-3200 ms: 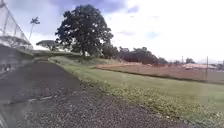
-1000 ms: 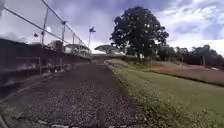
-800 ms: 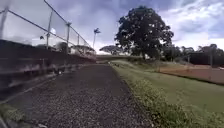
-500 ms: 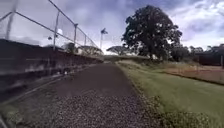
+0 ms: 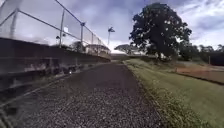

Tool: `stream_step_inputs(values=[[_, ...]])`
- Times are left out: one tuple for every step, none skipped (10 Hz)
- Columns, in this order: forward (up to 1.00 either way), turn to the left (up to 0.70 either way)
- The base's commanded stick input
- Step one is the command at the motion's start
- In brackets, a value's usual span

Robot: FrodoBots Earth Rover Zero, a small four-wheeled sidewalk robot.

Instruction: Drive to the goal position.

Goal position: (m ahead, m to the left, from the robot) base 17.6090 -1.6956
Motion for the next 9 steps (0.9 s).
stream_step_inputs(values=[[0.5,0.0],[0.5,0.0],[0.5,0.0],[0.5,0.0],[0.5,0.0],[0.5,0.0],[0.5,0.0],[0.5,0.0],[0.5,0.0]])
